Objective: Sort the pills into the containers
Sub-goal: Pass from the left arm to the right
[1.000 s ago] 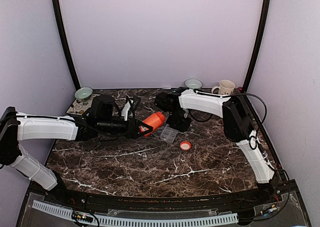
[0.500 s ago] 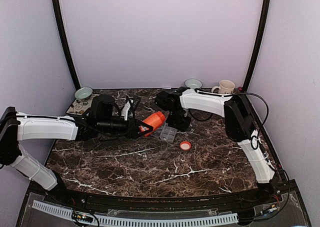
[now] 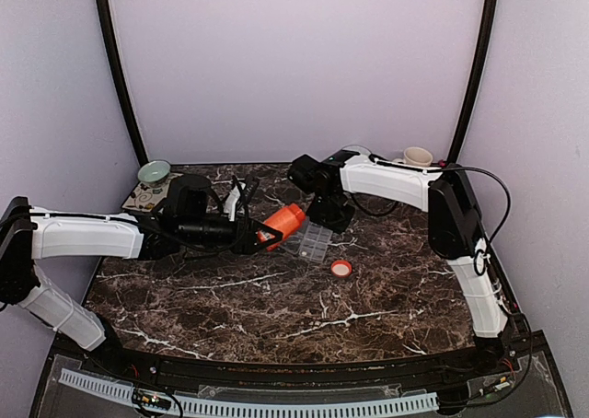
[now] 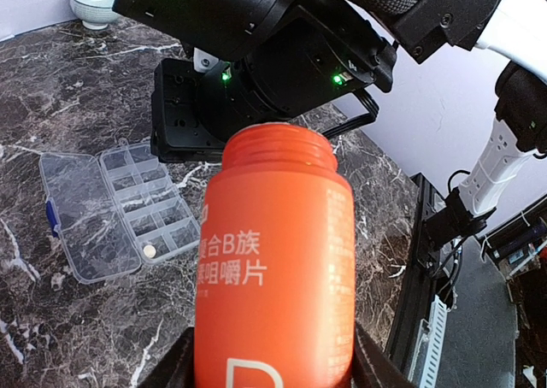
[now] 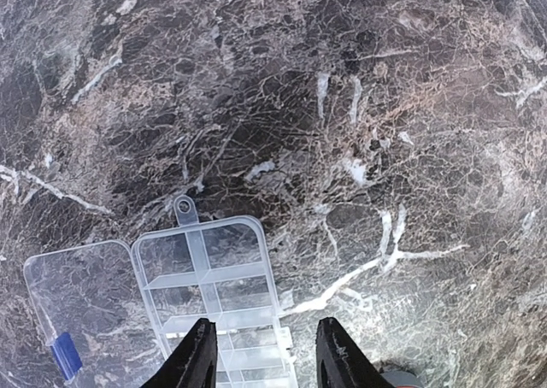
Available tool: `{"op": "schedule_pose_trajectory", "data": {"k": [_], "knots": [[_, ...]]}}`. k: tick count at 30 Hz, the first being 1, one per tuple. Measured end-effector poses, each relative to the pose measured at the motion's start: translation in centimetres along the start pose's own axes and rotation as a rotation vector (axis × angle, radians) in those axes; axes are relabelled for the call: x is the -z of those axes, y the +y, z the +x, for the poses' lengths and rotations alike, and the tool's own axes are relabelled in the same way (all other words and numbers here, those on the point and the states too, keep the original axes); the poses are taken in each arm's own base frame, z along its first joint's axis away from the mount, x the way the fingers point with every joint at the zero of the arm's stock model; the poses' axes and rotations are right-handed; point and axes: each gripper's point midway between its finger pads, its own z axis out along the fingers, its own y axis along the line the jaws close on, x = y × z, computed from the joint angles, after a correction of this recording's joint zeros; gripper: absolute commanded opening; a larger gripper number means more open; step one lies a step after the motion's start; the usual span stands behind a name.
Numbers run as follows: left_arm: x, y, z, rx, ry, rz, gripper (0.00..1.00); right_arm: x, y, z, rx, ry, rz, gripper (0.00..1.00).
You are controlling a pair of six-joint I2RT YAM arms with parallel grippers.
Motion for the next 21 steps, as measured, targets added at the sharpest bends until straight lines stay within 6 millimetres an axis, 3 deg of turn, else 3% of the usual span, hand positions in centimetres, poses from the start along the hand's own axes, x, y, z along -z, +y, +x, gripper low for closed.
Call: {"op": "schedule_pose_trajectory", "data": {"k": [9, 17, 21], "knots": [[0.1, -0.1, 0.1, -0.002, 0.001, 0.002, 0.0, 0.4, -0.7, 0.1, 0.073, -0.026, 0.0, 0.36], [0.6, -0.5, 0.4, -0.009, -0.01, 0.019, 0.0, 4.5, -3.8, 1.7, 0.256, -0.078, -0.094, 0.36], [0.8, -0.5, 1.0, -0.007, -0.003, 0.023, 0.0, 5.5, -5.8, 3.3, 0.341, -0.089, -0.134, 0.4]]}}
